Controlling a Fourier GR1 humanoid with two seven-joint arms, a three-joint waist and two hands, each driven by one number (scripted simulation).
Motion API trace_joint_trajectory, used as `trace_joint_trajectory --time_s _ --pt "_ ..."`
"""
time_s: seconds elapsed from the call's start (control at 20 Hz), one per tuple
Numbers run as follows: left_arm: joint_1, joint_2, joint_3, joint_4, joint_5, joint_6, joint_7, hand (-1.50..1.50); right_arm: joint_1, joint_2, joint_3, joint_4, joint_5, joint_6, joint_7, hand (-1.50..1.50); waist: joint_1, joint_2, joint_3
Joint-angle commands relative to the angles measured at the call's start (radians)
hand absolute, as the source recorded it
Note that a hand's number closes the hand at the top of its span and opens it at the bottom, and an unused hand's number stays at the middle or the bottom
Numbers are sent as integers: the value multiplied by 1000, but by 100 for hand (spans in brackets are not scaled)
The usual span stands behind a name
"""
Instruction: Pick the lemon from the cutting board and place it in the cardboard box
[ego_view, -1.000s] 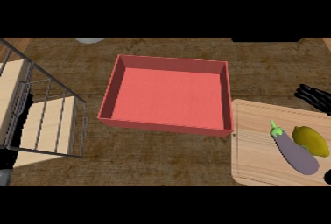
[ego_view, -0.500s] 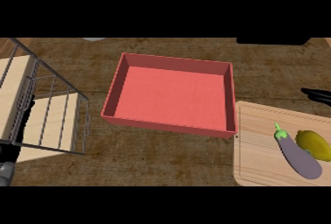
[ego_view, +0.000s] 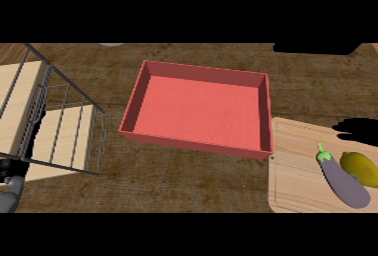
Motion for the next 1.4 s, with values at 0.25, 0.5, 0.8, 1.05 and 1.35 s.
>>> trace_joint_trajectory --time_s 0.25,0.5,0.8,1.05,1.35 --pt "-32 -42 7 48 -28 1 18 0 -183 170 138 272 210 -41 -181 -150 -21 -7 -4" --pt "-5 -13 33 8 -34 -20 31 0 -218 197 146 382 231 -70 -247 -150 -32 -13 -4" --pt "-1 -42 50 32 -33 -21 17 0 -220 203 165 415 218 -81 -315 -150 -44 -13 -5" --pt "53 -51 56 24 -48 -10 -24 0 -199 180 200 370 197 -72 -354 -150 -49 -17 -6" --pt "9 -38 75 33 -51 -29 17 0 -232 150 228 321 161 -39 -363 -150 -52 -16 -6"
